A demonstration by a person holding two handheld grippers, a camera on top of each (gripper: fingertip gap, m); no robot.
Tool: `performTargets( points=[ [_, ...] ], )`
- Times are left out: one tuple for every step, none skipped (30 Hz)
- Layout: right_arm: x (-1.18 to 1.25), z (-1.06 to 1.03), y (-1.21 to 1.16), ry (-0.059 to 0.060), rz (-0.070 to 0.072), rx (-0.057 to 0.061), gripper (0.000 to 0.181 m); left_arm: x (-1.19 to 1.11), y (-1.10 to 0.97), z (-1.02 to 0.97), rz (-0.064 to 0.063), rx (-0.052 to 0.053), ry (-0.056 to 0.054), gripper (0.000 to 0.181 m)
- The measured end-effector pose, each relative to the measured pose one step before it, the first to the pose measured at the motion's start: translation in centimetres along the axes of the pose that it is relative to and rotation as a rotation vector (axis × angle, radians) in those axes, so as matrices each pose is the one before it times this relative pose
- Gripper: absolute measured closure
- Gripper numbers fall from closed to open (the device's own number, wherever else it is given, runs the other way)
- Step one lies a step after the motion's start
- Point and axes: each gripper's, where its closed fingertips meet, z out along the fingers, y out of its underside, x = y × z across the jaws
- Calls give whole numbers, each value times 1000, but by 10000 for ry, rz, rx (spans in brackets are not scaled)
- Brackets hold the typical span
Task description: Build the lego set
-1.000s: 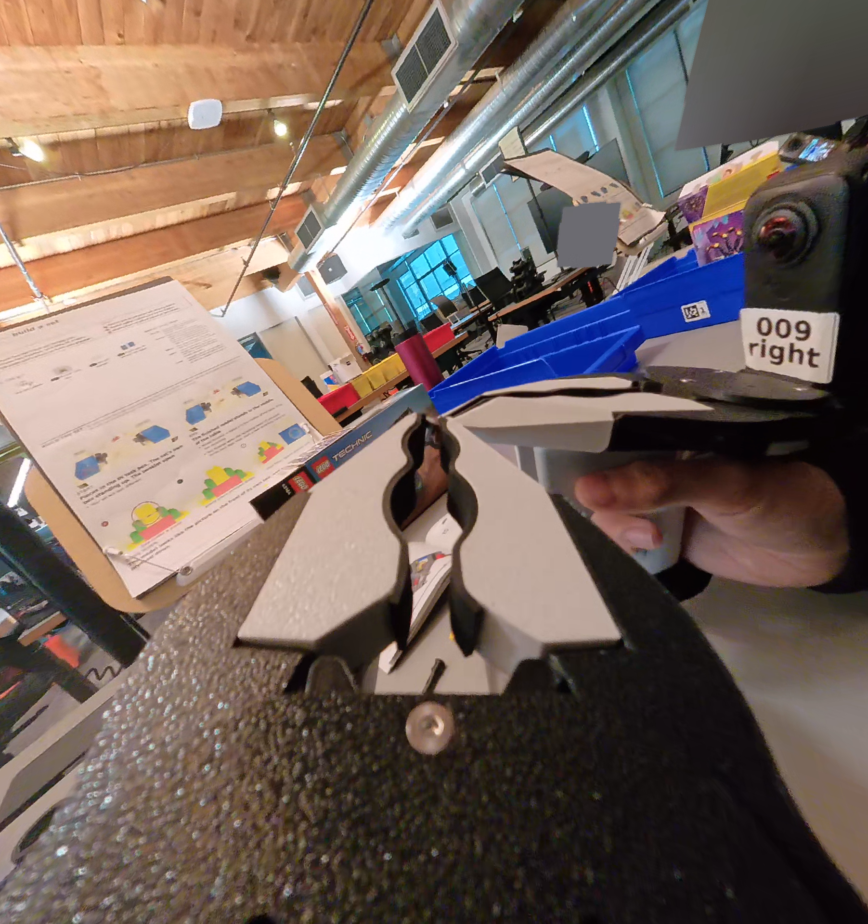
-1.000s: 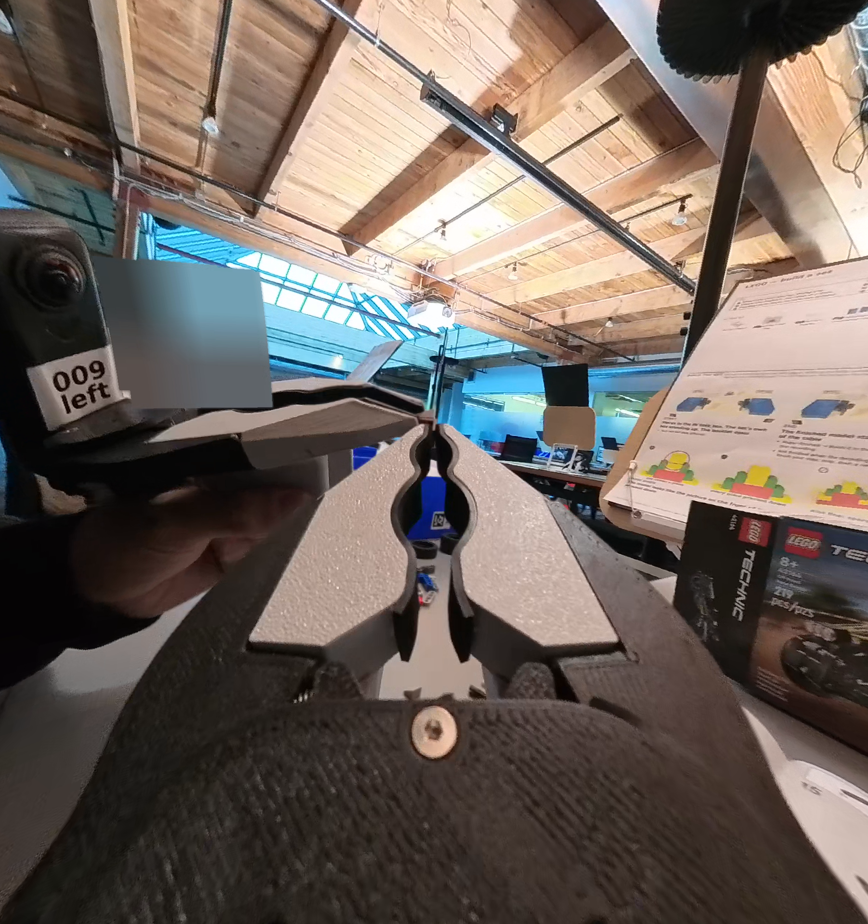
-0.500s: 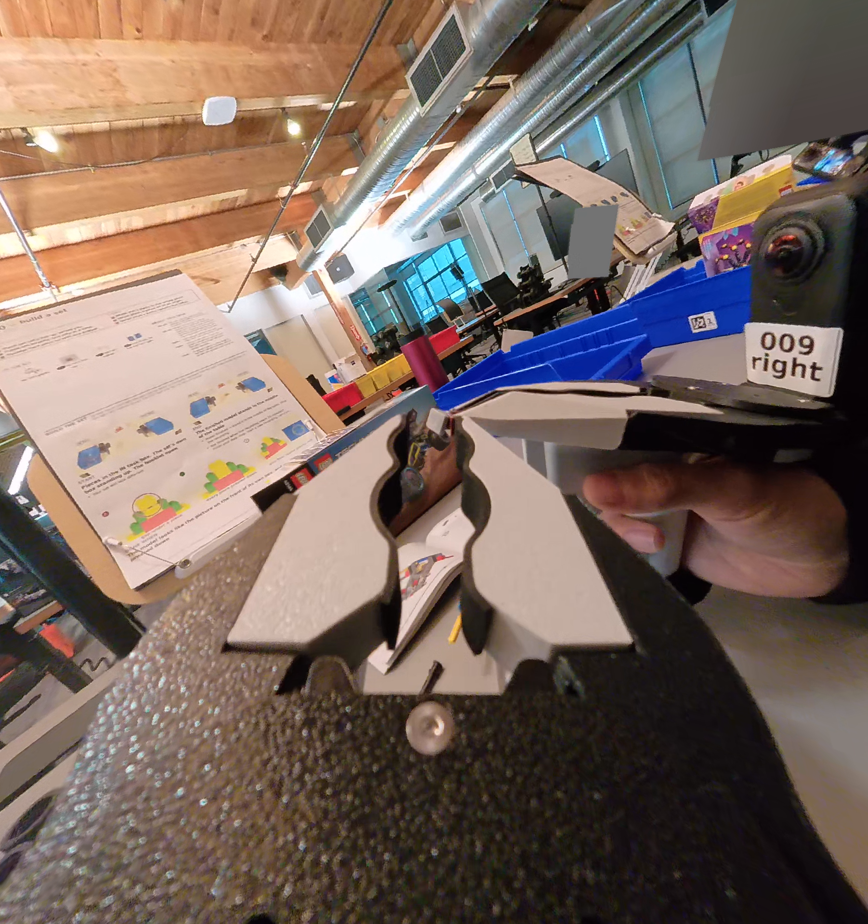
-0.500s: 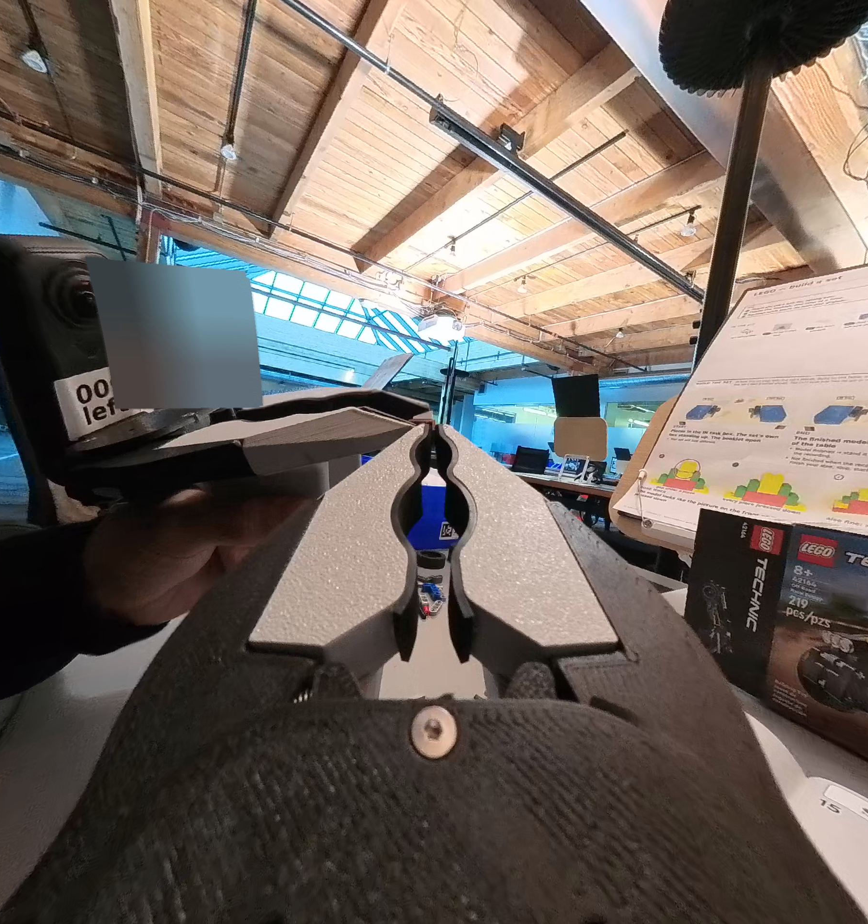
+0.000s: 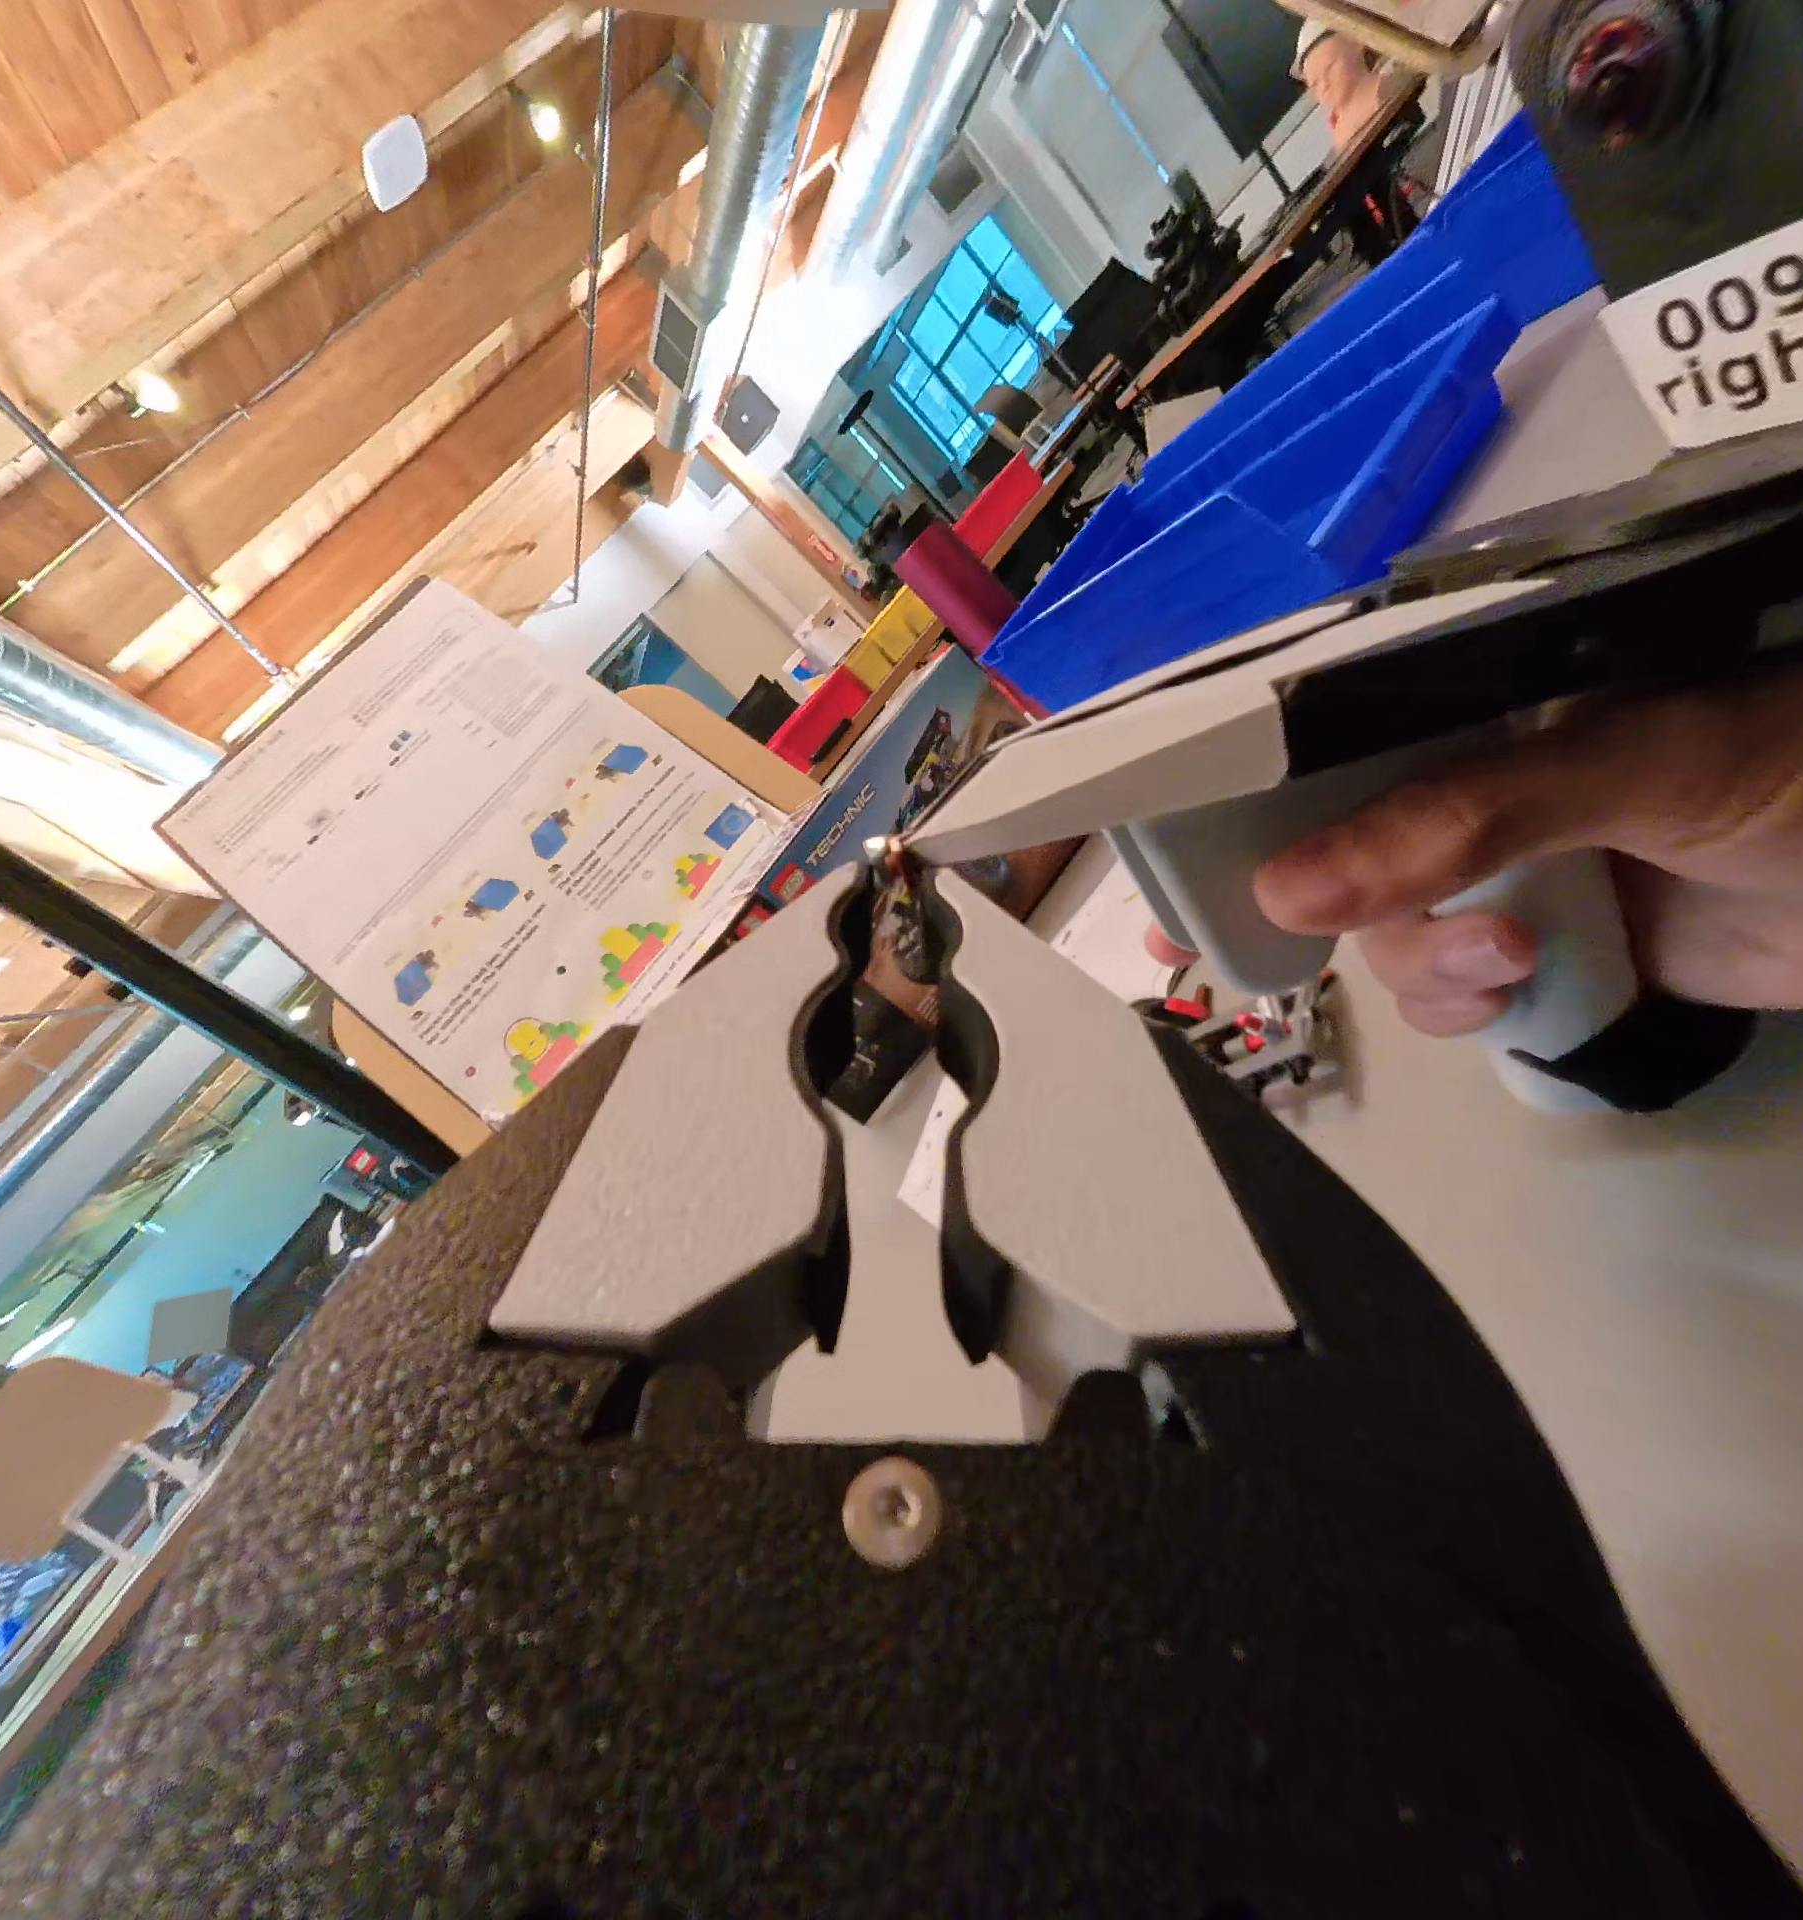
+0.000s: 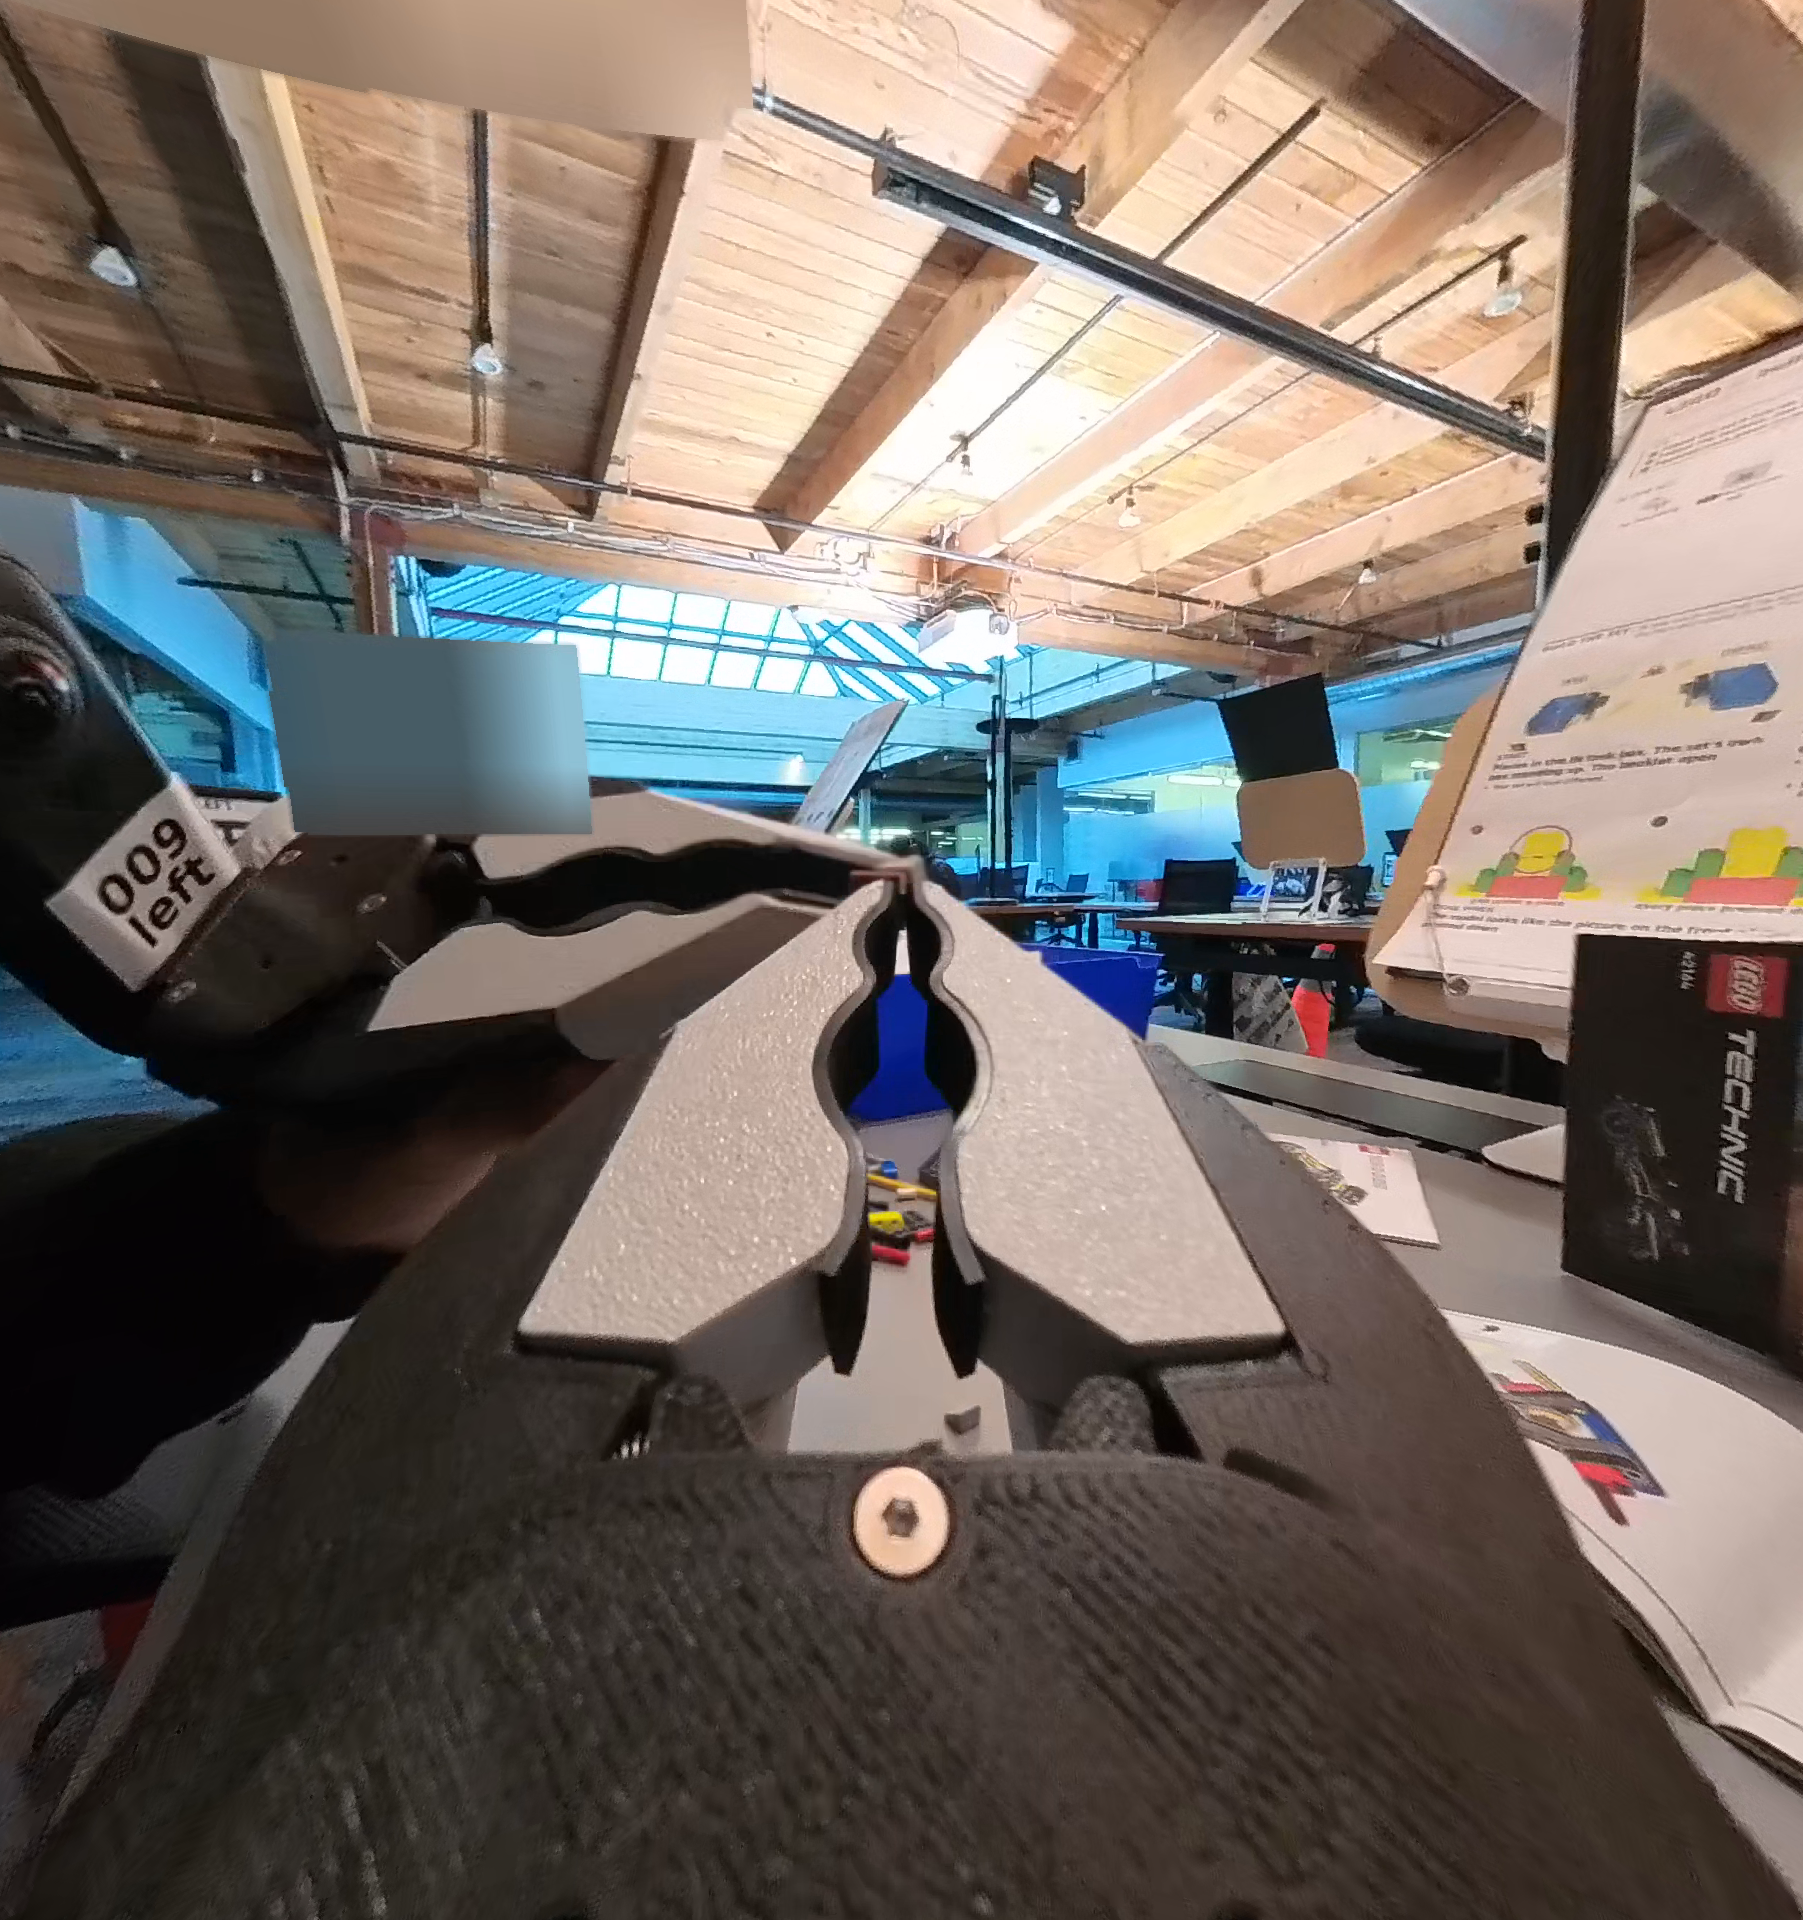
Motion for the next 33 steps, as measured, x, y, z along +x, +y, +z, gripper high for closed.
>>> performTargets(
  points=[
    [36, 46, 125, 96, -74, -81, 181, 49, 178, 70, 5, -115, 6, 176],
    [108, 31, 213, 137, -238, -143, 181, 22, 233, 55, -39, -120, 0, 176],
    [92, 45, 201, 132, -326, -169, 181, 0, 203, 25, 11, -99, -17, 176],
    [-25, 40, 32, 69, -270, -72, 181, -29, 78, -2, 70, -19, -60, 177],
    [-20, 11, 0, 54, -131, -42, 181, -5, 40, -10, 49, -10, -50, 177],
    [44, 7, 109, 45, -28, -82, 181, 23, 89, 28, 6, -56, -8, 177],
    [31, 0, 104, 21, -35, -48, 181, 16, 85, 25, 11, -41, -7, 177],
    [-25, 0, -51, -4, -92, 33, 181, -34, -38, -30, 45, 41, -64, 177],
    [-67, 5, -140, 16, -144, 35, 181, -55, -109, -37, 53, 85, -127, 177],
    [-42, 3, -99, 51, -233, -2, 181, -51, -83, -17, 31, 45, -137, 177],
    [6, 3, -3, 62, -241, -40, 181, -12, 2, 17, 11, -10, -101, 177],
    [44, -11, 52, 52, -138, -37, 181, 20, 52, 30, -14, -29, -59, 177],
    [30, -9, 94, 5, -18, -56, 181, 30, 90, 45, -50, -28, -36, 177],
    [42, 20, 114, 7, -43, -99, 181, 22, 103, 33, -91, -32, -36, 177],
    [17, 29, 117, 56, -197, -124, 181, -49, 103, 18, -114, -17, -82, 177],
    [-26, 6, -42, 80, -285, -34, 181, -54, -5, -7, -107, 41, -92, 177],
    [-19, -15, -34, 75, -255, -39, 181, 25, -1, -9, -97, 38, -29, 177],
    [18, 5, 121, 59, -202, -136, 181, 27, 121, 41, -90, -36, 16, 177],
    [12, 28, 189, 18, -153, -161, 181, 13, 176, 30, -65, -65, 30, 177],
    [3, 34, 186, -26, -119, -149, 181, 36, 185, 34, -45, -52, 37, 177],
    [35, 8, 193, -1, -101, -186, 181, 80, 166, 36, -44, -42, 45, 177],
    [19, -15, 164, 28, -141, -162, 181, 101, 176, 43, -27, -37, 51, 177],
    [-30, -29, 207, 8, -189, -183, 181, 163, 210, 43, 7, -65, 107, 177],
    [-30, -42, 408, -46, -213, -302, 181, 286, 390, 64, -23, -159, 242, 176],
    [-128, -29, 636, -177, -205, -422, 181, 370, 543, 54, -121, -237, 335, 176],
    [-220, -42, 702, -303, -137, -431, 181, 467, 640, 32, -180, -248, 392, 176],
    [-251, -100, 900, -341, -75, -528, 181, 734, 791, 70, -211, -300, 514, 176],
    [-331, -127, 1132, -364, -13, -585, 181, 928, 935, 115, -243, -352, 591, 176],
    [-418, -155, 981, -384, 10, -430, 181, 945, 873, 106, -187, -303, 558, 179],
    [-241, -210, 295, -232, -272, -171, 181, 953, 764, 132, -62, -243, 508, 179],
    [-95, -142, 536, -127, -271, -297, 181, 943, 721, 167, 10, -261, 460, 180],
    [-187, -41, 783, -218, -286, -468, 181, 953, 782, 237, 7, -345, 449, 180],
    [-284, -23, 896, -329, -265, -554, 181, 923, 798, 276, -9, -410, 450, 181]
  ],
)
